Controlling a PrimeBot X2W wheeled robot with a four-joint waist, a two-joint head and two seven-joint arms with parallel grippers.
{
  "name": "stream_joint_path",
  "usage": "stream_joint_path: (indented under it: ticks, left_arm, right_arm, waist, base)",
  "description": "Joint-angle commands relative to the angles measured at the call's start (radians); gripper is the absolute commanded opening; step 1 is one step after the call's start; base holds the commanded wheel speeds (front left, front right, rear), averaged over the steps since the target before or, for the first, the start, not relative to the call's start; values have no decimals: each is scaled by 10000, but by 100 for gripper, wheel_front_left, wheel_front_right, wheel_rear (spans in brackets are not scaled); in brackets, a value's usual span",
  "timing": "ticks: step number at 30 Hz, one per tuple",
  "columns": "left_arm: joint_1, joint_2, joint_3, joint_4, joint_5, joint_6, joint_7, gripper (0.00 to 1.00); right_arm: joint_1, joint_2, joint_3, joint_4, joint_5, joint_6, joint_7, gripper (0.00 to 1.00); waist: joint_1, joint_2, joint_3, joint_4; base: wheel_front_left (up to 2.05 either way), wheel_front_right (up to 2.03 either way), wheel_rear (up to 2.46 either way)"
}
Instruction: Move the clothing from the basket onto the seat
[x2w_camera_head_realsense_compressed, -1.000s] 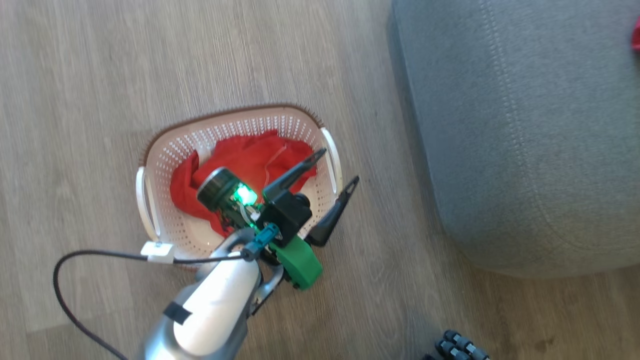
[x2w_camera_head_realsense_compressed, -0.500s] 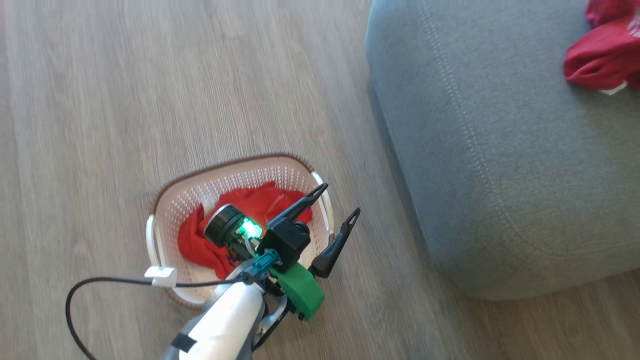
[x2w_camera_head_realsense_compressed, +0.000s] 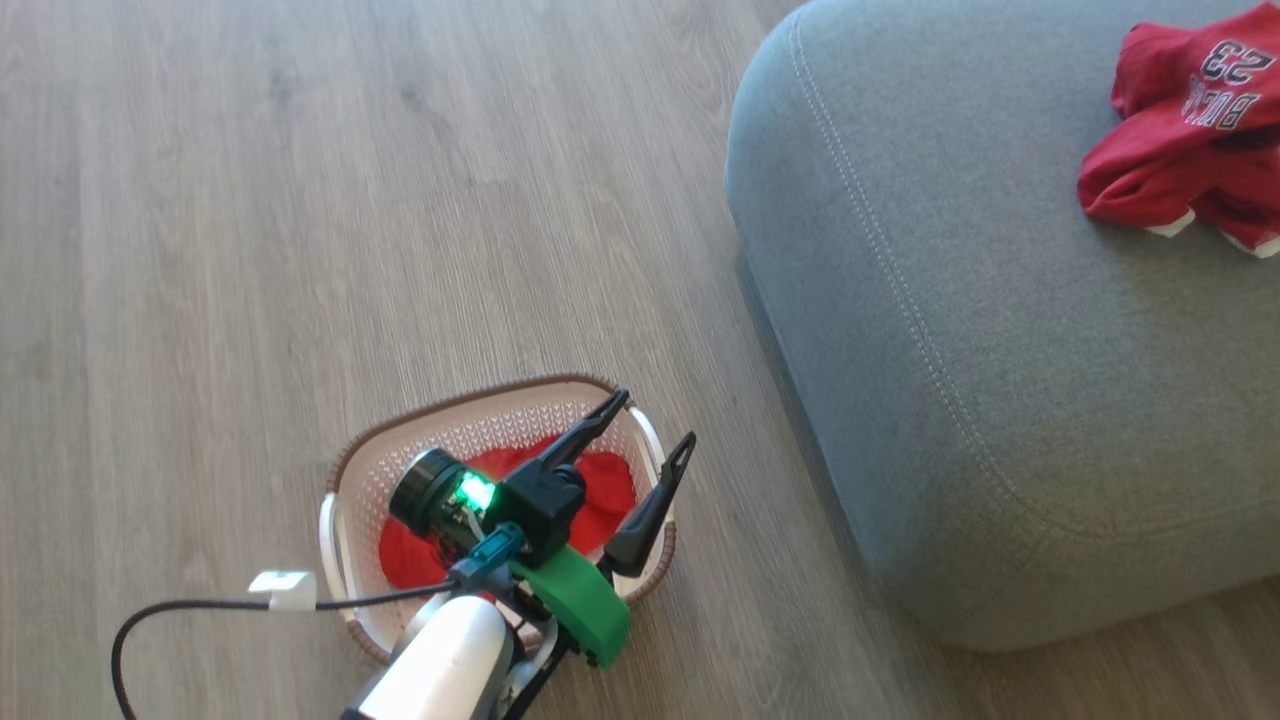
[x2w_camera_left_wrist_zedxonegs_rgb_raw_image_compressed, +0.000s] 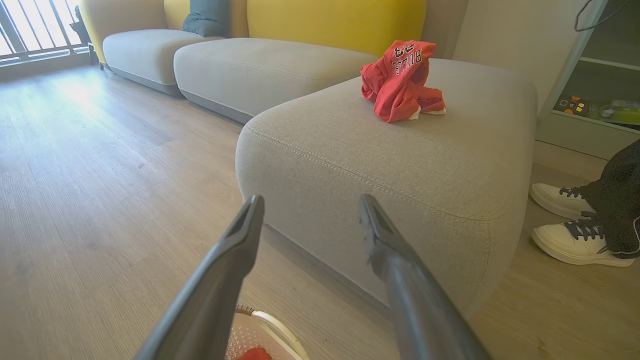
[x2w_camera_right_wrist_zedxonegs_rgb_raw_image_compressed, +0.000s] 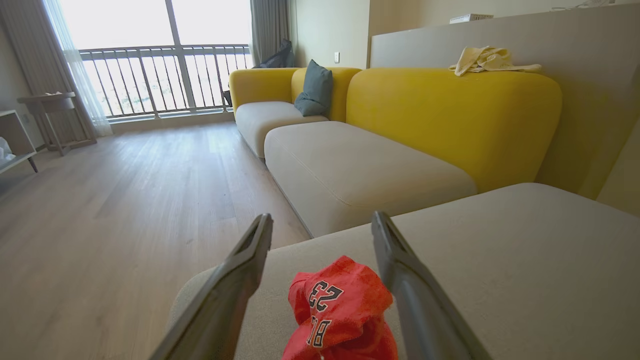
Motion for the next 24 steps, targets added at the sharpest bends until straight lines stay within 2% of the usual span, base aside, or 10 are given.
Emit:
stream_joint_path:
  ticks: [1,4,6,11,15,19,24]
  left_arm:
    - [-114,-55,354,-414,-94,54,-95,100]
    - [9,-55,422,-519,-201,94,-95,100]
    - [53,-55,455,-561,-245,107,-95,100]
    - [211,-56,577,-676,-416,188,-95,100]
    - [431,-56,928,-757,-872,546,-95,100]
    - [632,-56,1241,-932,-1040,841,-95,100]
    - [800,-56,1787,-1042,-1088,1189,-95,100]
  right_arm:
    - [260,24,112,-487,48,-2,-119,100]
    - [694,53,172,-1248,31,-2,-150,100]
    - [1019,-56,317,-1883,-403,-2,-154,100]
    - [2067,316,-272,-3505,-765,-2,-158,100]
    - [3047,1027,-1324,-4816,-770,-2,-158,100]
    - [4063,1656,-2136,-6230,-1404,-2,-159,100]
    - [5410,2462,-2386,-7767,-2029,-2,-159,100]
  waist:
    - [0,0,-188,28]
    - [0,0,-364,98]
    - [0,0,-450,171]
    - [0,0,-687,394]
    - [0,0,-843,598]
    - [0,0,-1013,889]
    - [0,0,-1129,1361]
  base:
    - [0,0,0]
    - [0,0,0]
    - [0,0,0]
    - [0,0,0]
    - [0,0,0]
    - [0,0,0]
    - [0,0,0]
